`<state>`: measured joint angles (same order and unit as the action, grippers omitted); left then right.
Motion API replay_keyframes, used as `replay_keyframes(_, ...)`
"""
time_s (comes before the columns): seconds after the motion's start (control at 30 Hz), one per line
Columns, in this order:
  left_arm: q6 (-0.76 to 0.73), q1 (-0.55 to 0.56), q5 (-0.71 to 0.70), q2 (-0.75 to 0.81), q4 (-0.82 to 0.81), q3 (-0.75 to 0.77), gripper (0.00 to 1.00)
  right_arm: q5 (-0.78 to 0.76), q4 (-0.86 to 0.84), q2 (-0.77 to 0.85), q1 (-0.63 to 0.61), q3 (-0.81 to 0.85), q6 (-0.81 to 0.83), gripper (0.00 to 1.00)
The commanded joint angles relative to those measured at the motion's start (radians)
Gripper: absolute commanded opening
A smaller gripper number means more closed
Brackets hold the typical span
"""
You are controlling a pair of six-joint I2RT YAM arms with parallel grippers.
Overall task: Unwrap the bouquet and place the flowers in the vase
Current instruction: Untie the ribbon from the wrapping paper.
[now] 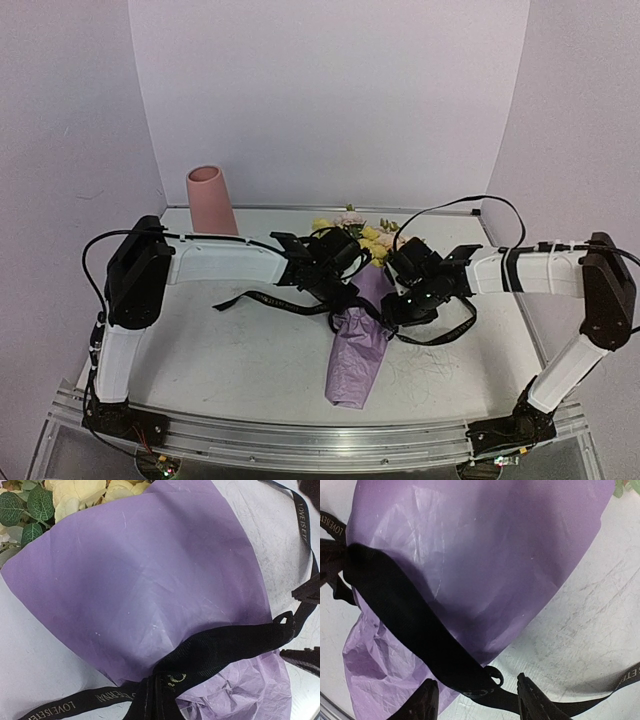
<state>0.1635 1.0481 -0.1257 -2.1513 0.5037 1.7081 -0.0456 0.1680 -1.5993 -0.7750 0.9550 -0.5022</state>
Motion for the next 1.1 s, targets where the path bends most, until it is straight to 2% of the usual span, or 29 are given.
replay_keyframes(0.0, 0.019, -0.002, 0.006, 0.065, -0.021, 0.002, 0.05, -0.061, 0.056, -0.02, -0.003, 0.057, 0.006, 0.55)
replay_keyframes(0.33, 0.023, -0.002, 0.019, 0.045, -0.02, 0.033, 0.05, -0.04, 0.056, -0.089, -0.003, 0.105, 0.048, 0.51)
replay_keyframes(0.47, 0.022, -0.002, 0.001, 0.044, -0.019, 0.033, 0.05, -0.043, 0.063, -0.082, -0.004, 0.096, 0.05, 0.44)
replay_keyframes(0.67, 0.032, -0.002, -0.074, 0.053, -0.011, 0.013, 0.05, -0.111, 0.096, -0.028, -0.001, 0.04, 0.034, 0.4)
replay_keyframes(0.83, 0.041, -0.003, -0.133, 0.07, -0.006, -0.015, 0.05, -0.156, 0.131, 0.001, 0.015, -0.013, 0.024, 0.29)
replay_keyframes(1.07, 0.039, -0.003, -0.165, 0.092, 0.001, -0.059, 0.05, -0.189, 0.152, 0.071, 0.027, -0.048, 0.006, 0.3)
